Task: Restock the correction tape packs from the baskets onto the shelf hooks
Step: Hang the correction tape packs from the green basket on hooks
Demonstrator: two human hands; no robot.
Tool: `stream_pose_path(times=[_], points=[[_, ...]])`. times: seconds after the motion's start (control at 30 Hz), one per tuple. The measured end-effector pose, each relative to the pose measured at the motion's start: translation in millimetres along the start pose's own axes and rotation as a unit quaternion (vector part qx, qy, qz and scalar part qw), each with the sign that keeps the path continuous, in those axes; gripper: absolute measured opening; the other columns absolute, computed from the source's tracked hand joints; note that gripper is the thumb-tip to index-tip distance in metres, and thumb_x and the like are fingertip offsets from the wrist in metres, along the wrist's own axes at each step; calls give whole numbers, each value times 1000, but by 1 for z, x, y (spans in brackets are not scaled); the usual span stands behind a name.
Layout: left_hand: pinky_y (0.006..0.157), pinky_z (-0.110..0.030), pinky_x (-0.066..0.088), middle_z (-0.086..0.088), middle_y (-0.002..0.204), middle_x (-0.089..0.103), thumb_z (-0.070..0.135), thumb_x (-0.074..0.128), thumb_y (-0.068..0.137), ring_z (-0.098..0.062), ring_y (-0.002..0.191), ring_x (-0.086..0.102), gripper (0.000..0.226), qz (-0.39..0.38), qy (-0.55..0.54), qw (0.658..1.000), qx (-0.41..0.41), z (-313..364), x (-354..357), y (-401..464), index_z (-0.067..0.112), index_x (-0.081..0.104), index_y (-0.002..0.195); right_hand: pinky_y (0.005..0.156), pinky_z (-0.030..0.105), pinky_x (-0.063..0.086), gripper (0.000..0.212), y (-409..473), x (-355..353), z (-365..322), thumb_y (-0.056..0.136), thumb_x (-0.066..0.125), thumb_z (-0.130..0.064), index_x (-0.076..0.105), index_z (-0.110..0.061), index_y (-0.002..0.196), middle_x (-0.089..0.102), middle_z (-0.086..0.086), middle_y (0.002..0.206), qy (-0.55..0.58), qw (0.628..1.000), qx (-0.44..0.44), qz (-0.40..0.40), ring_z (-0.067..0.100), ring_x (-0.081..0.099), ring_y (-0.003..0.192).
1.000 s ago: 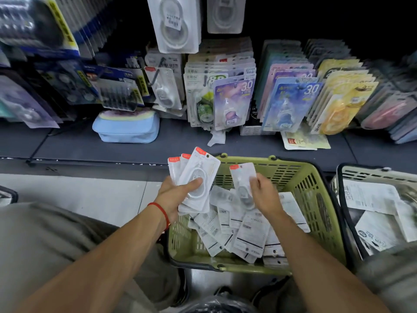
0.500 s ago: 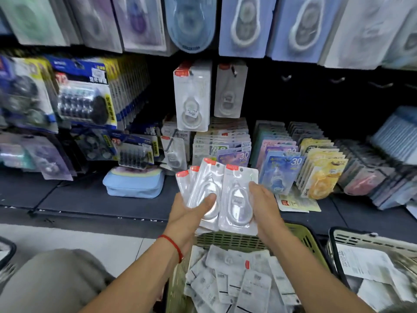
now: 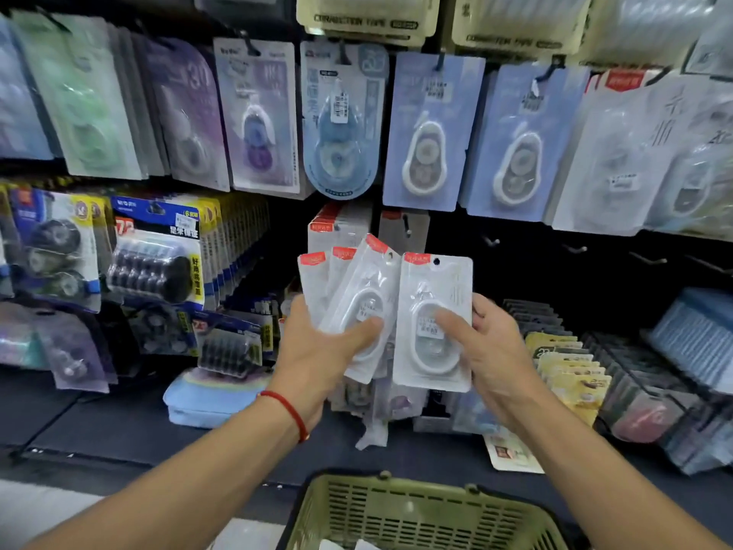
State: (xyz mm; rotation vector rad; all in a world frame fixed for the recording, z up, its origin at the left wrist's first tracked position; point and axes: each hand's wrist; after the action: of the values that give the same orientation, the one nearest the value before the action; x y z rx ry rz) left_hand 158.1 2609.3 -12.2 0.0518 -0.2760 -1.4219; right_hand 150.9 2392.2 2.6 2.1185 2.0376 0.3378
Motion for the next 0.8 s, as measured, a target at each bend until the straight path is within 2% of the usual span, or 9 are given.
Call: stream_pose_path(times=[0.07, 0.1, 0.2, 0.27, 0.43, 0.57, 0.73, 0.8], points=[[81, -32, 63, 15, 107, 75, 19, 97, 71, -7, 99, 74, 62, 48, 13, 998, 32, -1, -10, 6, 31, 59, 118, 88, 42, 62, 42, 9, -1, -1, 80, 85, -42, 72, -27, 117, 80, -3, 115, -29, 998, -36, 44, 20, 77, 106], [81, -33, 63, 15, 106, 75, 19, 98, 69, -8, 99, 74, 62, 73, 6, 997, 36, -2, -14, 7, 31, 59, 117, 88, 40, 61, 37, 14, 1, 0, 84, 85, -39, 72, -29, 116, 80, -7, 114, -47, 996, -47, 57, 16, 77, 104], [89, -50, 63, 7, 110, 76, 30, 97, 59, -18, 103, 76, 68, 121, -30, 992, 28, 1, -20, 14, 26, 61, 117, 82, 28, 59, 27, 24, 11, 3, 94, 79, -31, 68, -33, 118, 79, -15, 112, -88, 993, -56, 61, 7, 76, 101], [91, -53, 62, 4, 113, 76, 32, 96, 58, -20, 104, 76, 71, 132, -36, 990, 37, 6, -21, 18, 26, 62, 119, 79, 24, 58, 26, 30, 20, 3, 95, 77, -30, 67, -33, 119, 78, -16, 111, -98, 991, -63, 64, 5, 75, 100], [92, -53, 62, 4, 115, 77, 19, 98, 69, -20, 104, 76, 66, 138, -44, 988, 49, 15, -24, 19, 22, 61, 124, 83, 33, 61, 25, 41, 35, 3, 98, 74, -31, 67, -28, 122, 79, -8, 110, -59, 992, -62, 95, 10, 76, 99], [88, -56, 62, 5, 111, 77, 18, 97, 71, -22, 102, 77, 61, 134, -50, 989, 46, 18, -26, 16, 23, 62, 121, 86, 41, 62, 25, 44, 43, 0, 97, 74, -32, 69, -25, 121, 79, -5, 109, -38, 992, -58, 105, 15, 77, 99], [91, -53, 62, 5, 114, 77, 28, 97, 61, -20, 104, 76, 69, 139, -58, 987, 52, 22, -29, 16, 26, 62, 120, 77, 38, 63, 23, 48, 51, 2, 91, 73, -39, 73, -28, 112, 80, -8, 100, -49, 988, -57, 136, 13, 78, 91], [92, -52, 62, 7, 114, 77, 29, 96, 60, -19, 105, 76, 69, 135, -61, 987, 55, 22, -28, 16, 27, 62, 120, 75, 32, 60, 26, 53, 47, 3, 96, 71, -42, 71, -26, 117, 79, -9, 99, -110, 983, -48, 138, 13, 77, 93]])
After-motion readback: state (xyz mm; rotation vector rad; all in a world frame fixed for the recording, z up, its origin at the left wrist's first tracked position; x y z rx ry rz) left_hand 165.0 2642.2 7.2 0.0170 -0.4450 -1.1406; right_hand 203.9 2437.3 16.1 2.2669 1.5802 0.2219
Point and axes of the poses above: each hand's wrist, its own y-axis towards the middle knuckle, its own x-axis out of the palm, z = x × y
